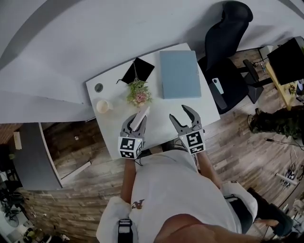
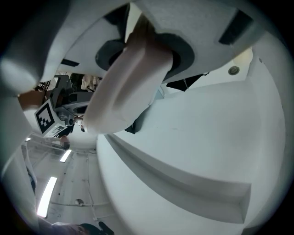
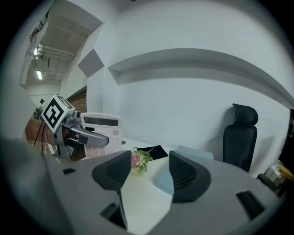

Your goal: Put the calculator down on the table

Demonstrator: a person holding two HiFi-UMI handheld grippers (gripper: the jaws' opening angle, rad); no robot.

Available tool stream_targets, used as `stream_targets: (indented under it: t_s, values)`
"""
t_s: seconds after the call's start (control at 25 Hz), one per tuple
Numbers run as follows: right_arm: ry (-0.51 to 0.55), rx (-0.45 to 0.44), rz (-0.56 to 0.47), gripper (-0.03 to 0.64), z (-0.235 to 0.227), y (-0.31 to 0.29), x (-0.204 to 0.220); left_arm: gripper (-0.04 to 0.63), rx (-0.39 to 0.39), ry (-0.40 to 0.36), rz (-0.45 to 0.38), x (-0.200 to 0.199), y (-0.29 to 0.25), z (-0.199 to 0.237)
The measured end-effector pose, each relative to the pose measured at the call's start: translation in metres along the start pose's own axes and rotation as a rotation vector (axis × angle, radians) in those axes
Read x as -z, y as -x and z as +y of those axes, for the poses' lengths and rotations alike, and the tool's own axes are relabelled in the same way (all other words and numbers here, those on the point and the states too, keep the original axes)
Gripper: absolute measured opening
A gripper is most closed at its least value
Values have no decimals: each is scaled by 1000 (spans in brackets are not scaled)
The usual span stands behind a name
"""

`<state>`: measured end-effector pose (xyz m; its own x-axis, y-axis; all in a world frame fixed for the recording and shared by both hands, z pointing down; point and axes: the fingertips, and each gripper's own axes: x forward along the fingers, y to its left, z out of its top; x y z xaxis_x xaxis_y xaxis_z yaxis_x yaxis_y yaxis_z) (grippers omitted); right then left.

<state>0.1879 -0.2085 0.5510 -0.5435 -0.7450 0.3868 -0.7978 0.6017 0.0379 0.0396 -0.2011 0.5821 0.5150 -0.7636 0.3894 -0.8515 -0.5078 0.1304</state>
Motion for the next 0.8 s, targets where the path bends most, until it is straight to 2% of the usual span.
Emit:
stream_targets:
  t_s: [0.2, 0.44, 0.8]
  values:
    - [8, -76, 32, 261, 4, -12, 16, 118, -14, 68, 41, 21, -6, -2]
    - [17, -127, 71, 261, 9, -22, 32, 119, 2, 140, 80, 44, -12, -3]
    - [1, -95, 136, 259, 25, -38, 50, 119, 110, 189, 142, 84, -28, -7]
